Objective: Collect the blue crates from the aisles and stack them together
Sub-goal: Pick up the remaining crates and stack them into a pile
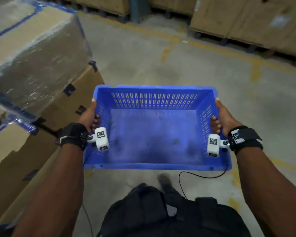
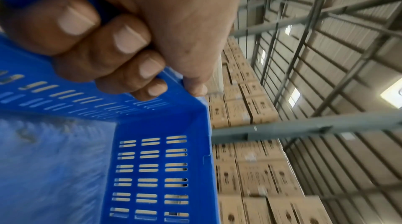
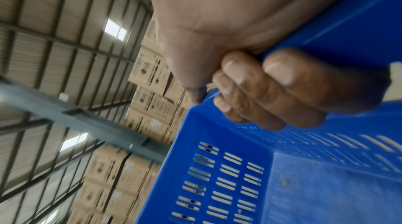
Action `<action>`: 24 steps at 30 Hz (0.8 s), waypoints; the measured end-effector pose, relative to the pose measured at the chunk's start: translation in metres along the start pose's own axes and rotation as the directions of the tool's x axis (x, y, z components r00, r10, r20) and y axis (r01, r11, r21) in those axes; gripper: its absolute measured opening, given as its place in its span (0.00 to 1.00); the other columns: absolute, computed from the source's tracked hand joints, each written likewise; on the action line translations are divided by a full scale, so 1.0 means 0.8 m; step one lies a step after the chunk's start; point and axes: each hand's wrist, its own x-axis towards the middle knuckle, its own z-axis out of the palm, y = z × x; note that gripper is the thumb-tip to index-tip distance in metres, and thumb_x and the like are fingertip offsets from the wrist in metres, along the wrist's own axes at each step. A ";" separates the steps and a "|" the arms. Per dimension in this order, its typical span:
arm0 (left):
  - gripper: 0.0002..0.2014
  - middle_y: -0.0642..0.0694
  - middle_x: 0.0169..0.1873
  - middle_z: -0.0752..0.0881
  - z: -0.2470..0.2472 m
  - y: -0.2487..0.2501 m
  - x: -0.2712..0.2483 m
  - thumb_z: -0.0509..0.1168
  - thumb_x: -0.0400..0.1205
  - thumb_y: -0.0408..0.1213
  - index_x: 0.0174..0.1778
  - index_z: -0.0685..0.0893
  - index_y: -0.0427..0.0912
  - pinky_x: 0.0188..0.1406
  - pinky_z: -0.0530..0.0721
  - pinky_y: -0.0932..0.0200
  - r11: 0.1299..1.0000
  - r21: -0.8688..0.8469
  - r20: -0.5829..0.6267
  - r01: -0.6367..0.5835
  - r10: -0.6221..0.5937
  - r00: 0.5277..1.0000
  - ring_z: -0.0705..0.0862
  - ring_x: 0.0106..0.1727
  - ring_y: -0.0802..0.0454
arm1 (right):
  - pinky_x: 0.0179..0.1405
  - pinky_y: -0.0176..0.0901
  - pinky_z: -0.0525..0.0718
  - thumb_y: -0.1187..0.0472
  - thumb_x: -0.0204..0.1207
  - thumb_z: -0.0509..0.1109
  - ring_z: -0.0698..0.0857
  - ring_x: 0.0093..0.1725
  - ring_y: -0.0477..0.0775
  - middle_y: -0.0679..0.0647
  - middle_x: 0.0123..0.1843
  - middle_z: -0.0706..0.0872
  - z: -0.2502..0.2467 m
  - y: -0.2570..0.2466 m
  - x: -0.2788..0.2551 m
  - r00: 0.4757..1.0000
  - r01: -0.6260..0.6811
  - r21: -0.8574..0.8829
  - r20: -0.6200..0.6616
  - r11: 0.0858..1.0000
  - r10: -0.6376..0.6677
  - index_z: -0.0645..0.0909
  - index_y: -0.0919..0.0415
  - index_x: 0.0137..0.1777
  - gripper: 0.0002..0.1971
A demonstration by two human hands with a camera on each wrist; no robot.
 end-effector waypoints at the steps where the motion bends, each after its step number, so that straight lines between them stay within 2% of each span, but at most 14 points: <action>1: 0.33 0.52 0.28 0.64 0.023 0.010 0.006 0.59 0.65 0.83 0.40 0.75 0.54 0.24 0.51 0.63 0.999 0.035 0.062 -0.013 0.011 0.998 0.55 0.23 0.55 | 0.14 0.30 0.57 0.14 0.64 0.56 0.55 0.12 0.48 0.49 0.16 0.56 -0.023 0.015 -0.009 1.000 -0.005 0.052 -0.027 0.999 0.006 0.61 0.53 0.30 0.38; 5: 0.31 0.52 0.28 0.64 0.119 0.040 0.009 0.58 0.68 0.81 0.37 0.72 0.53 0.24 0.51 0.64 0.986 0.154 0.214 -0.066 0.032 0.976 0.55 0.24 0.55 | 0.13 0.29 0.58 0.14 0.64 0.57 0.55 0.12 0.48 0.49 0.16 0.56 -0.102 0.071 -0.044 0.995 -0.002 0.236 -0.098 0.972 0.026 0.62 0.53 0.27 0.38; 8: 0.34 0.52 0.27 0.64 0.208 0.054 -0.001 0.59 0.63 0.83 0.33 0.70 0.52 0.25 0.51 0.63 0.959 0.259 0.338 -0.113 0.020 0.941 0.55 0.22 0.54 | 0.13 0.30 0.58 0.15 0.64 0.57 0.55 0.12 0.48 0.49 0.16 0.57 -0.165 0.125 -0.083 0.979 0.028 0.356 -0.198 0.934 0.046 0.63 0.53 0.23 0.38; 10: 0.34 0.53 0.27 0.63 0.266 0.060 -0.010 0.59 0.63 0.84 0.33 0.70 0.52 0.25 0.50 0.62 0.937 0.318 0.412 -0.148 0.005 0.911 0.54 0.22 0.55 | 0.14 0.29 0.58 0.15 0.65 0.57 0.56 0.11 0.48 0.49 0.15 0.57 -0.200 0.161 -0.105 0.965 0.045 0.426 -0.253 0.904 0.071 0.64 0.53 0.22 0.39; 14: 0.33 0.52 0.27 0.63 0.405 0.065 -0.048 0.58 0.67 0.83 0.34 0.70 0.52 0.20 0.52 0.68 0.873 0.434 0.557 -0.222 -0.066 0.828 0.54 0.21 0.55 | 0.13 0.28 0.56 0.17 0.68 0.55 0.55 0.11 0.47 0.48 0.16 0.57 -0.271 0.238 -0.161 0.918 0.097 0.576 -0.366 0.812 0.150 0.62 0.54 0.28 0.37; 17: 0.34 0.51 0.27 0.62 0.517 0.055 -0.091 0.58 0.69 0.82 0.32 0.69 0.50 0.17 0.52 0.69 0.819 0.495 0.639 -0.290 -0.118 0.760 0.54 0.19 0.55 | 0.13 0.29 0.55 0.16 0.68 0.55 0.55 0.12 0.47 0.48 0.16 0.57 -0.317 0.300 -0.203 0.869 0.152 0.657 -0.445 0.738 0.217 0.61 0.54 0.30 0.37; 21: 0.34 0.51 0.23 0.60 0.661 0.021 -0.168 0.57 0.72 0.81 0.30 0.68 0.49 0.16 0.52 0.70 0.725 0.558 0.736 -0.405 -0.207 0.644 0.54 0.16 0.56 | 0.13 0.32 0.54 0.16 0.67 0.55 0.55 0.13 0.47 0.48 0.17 0.57 -0.371 0.389 -0.262 0.786 0.254 0.728 -0.539 0.637 0.302 0.60 0.53 0.29 0.37; 24: 0.32 0.51 0.26 0.60 0.755 -0.014 -0.231 0.57 0.74 0.79 0.32 0.68 0.50 0.16 0.52 0.71 0.667 0.545 0.800 -0.507 -0.235 0.552 0.54 0.16 0.56 | 0.14 0.31 0.53 0.15 0.66 0.55 0.55 0.13 0.47 0.48 0.17 0.57 -0.395 0.448 -0.308 0.725 0.308 0.772 -0.569 0.556 0.388 0.60 0.52 0.29 0.37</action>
